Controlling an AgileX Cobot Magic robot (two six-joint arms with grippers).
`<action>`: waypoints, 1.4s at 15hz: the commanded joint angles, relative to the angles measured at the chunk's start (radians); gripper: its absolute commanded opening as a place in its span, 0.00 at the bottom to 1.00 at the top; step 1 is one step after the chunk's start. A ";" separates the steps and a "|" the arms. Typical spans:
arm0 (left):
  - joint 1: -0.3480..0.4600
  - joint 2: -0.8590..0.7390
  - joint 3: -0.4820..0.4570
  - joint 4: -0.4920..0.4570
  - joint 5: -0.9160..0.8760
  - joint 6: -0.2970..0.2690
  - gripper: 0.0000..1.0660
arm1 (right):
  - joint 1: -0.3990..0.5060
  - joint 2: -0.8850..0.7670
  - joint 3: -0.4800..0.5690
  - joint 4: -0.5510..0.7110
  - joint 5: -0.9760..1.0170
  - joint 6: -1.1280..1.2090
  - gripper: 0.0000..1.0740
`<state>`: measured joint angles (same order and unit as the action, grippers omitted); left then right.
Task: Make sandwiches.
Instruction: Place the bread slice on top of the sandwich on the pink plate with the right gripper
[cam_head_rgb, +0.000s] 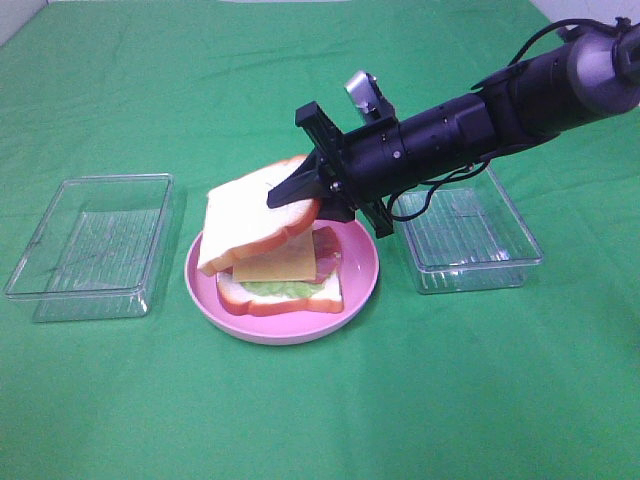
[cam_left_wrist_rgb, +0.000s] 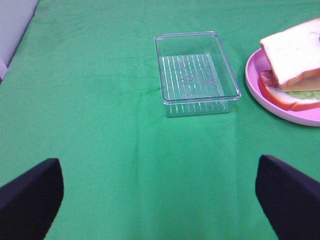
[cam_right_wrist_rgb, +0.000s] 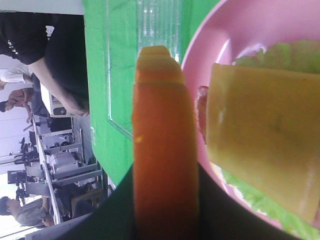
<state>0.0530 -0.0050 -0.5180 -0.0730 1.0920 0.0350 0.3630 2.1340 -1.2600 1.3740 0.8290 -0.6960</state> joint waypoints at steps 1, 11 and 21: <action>0.005 -0.018 0.002 -0.010 -0.015 -0.007 0.92 | 0.001 0.026 -0.009 -0.014 0.004 -0.002 0.00; 0.005 -0.018 0.002 -0.010 -0.015 -0.007 0.92 | 0.000 0.046 -0.011 -0.077 -0.032 0.046 0.27; 0.005 -0.018 0.002 -0.010 -0.015 -0.007 0.92 | 0.000 -0.085 -0.011 -0.426 -0.103 0.238 0.77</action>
<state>0.0530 -0.0050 -0.5180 -0.0740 1.0920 0.0350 0.3630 2.0630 -1.2670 0.9670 0.7220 -0.4700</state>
